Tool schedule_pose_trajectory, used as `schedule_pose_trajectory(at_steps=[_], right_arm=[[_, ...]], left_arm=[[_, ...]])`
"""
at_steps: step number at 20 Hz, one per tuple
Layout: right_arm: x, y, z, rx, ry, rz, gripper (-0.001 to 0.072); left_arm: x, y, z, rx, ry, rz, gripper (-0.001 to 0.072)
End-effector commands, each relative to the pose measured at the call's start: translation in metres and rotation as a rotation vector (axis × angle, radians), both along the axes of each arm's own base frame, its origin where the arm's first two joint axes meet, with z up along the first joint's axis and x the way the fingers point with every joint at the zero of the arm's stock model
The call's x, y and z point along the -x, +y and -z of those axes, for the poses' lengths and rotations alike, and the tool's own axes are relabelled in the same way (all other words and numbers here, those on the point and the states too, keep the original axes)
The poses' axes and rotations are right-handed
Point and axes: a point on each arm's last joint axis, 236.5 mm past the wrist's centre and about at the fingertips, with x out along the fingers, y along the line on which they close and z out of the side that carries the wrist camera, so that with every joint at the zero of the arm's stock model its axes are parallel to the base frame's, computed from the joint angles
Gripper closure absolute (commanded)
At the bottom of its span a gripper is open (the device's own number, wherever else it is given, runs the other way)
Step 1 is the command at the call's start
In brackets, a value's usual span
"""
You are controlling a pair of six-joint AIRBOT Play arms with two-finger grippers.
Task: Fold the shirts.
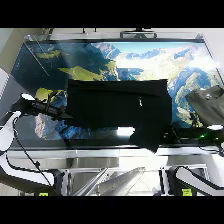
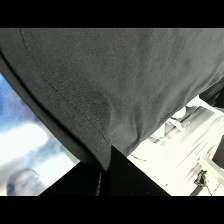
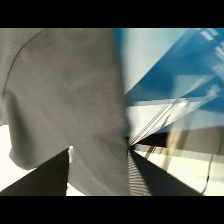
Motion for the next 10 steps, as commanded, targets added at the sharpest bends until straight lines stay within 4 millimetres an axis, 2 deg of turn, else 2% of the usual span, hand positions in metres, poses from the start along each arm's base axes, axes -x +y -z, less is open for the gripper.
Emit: schedule_pose_trajectory(at_steps=[1, 2, 3, 4, 6, 8, 10], right_arm=[[-0.013, 0.017, 0.014, -0.006, -0.051, -0.036, 0.0504], [-0.024, 0.02, 0.007, -0.036, -0.089, -0.017, 0.0563], [-0.033, 0.021, -0.001, -0.058, -0.116, -0.005, 0.0665], [-0.04, 0.021, -0.011, -0.069, -0.141, -0.017, 0.0697], [-0.055, 0.012, -0.033, -0.065, -0.194, -0.044, 0.0698], [-0.074, -0.008, -0.048, -0.024, -0.215, -0.009, 0.0698], [-0.089, -0.014, -0.063, -0.014, -0.252, -0.008, 0.0698]], left_arm=[[0.0, -0.001, -0.002, 0.004, 0.0, 0.004, 0.0695], [0.001, -0.001, -0.002, 0.006, 0.002, 0.007, 0.0695], [0.003, -0.001, -0.003, 0.008, 0.008, 0.012, 0.0695], [0.006, 0.001, -0.004, 0.012, 0.019, 0.019, 0.0695], [0.009, 0.01, -0.007, 0.029, 0.037, 0.0, 0.0695], [0.007, 0.026, -0.008, 0.035, 0.054, -0.066, 0.0695], [0.007, 0.04, -0.009, 0.04, 0.063, -0.112, 0.0695]])
